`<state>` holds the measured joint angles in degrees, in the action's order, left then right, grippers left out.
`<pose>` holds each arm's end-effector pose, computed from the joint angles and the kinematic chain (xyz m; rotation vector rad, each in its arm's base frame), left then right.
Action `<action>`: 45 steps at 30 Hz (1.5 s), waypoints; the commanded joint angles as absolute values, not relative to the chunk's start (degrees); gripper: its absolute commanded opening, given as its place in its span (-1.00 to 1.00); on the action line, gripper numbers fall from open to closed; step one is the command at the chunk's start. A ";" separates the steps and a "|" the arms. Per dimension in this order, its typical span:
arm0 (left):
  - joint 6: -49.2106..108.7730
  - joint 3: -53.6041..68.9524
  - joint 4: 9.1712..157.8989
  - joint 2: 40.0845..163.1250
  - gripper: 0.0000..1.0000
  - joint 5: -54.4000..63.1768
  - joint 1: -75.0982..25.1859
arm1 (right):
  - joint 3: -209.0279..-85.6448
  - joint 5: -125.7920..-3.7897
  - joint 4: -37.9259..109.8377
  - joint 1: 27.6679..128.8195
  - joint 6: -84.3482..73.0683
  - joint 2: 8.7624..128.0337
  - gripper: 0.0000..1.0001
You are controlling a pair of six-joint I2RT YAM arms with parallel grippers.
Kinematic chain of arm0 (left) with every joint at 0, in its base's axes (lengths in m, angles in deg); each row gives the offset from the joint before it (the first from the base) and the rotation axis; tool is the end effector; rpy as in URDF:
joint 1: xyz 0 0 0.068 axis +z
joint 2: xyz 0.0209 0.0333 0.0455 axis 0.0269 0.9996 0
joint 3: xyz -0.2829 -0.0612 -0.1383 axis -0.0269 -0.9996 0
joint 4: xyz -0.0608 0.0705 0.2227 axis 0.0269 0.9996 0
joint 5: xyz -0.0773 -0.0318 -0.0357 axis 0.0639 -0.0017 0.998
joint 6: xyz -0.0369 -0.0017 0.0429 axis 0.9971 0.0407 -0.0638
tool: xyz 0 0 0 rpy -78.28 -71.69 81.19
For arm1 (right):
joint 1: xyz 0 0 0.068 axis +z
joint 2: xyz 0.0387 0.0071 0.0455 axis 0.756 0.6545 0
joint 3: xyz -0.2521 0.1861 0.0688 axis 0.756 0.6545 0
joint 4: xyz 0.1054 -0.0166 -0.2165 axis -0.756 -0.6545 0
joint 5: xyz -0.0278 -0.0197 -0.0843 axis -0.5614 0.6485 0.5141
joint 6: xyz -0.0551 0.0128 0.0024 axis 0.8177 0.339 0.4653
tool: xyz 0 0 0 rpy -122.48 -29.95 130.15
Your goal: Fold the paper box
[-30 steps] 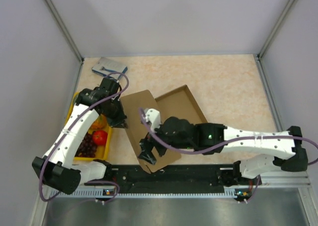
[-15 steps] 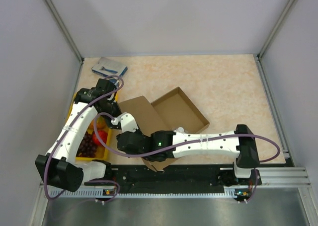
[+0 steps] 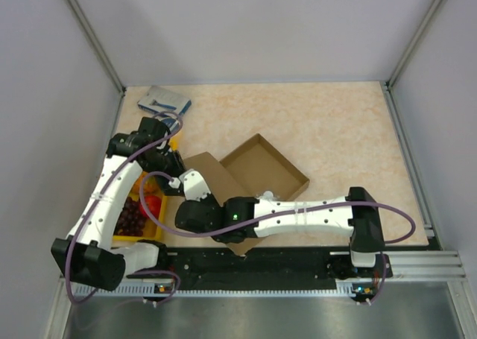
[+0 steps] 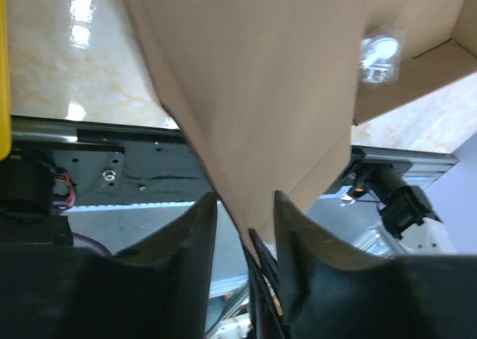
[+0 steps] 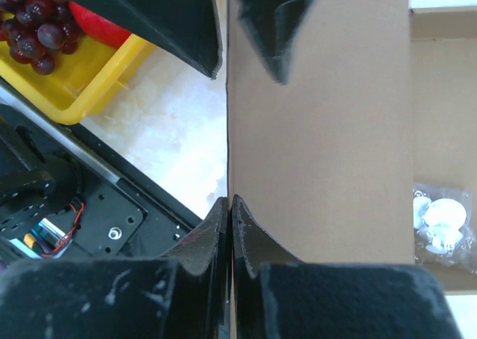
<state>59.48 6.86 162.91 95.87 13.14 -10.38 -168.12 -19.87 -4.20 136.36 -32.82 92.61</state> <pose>0.1548 -0.0445 0.3655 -0.7046 2.9134 -0.5703 0.0432 0.3994 0.3602 -0.7513 2.1149 0.3450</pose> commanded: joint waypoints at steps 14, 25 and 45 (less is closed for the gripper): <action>44.93 15.75 140.75 68.57 0.96 16.69 -9.88 | -158.63 -51.33 3.76 115.67 -45.56 71.36 -1.00; 40.87 1.98 133.29 69.97 0.89 34.69 -10.23 | -134.31 -68.66 21.25 93.60 -57.45 56.76 -1.00; 52.04 -2.54 105.59 91.67 0.61 25.49 -33.96 | -123.21 -73.06 20.99 81.11 -50.07 50.95 -0.97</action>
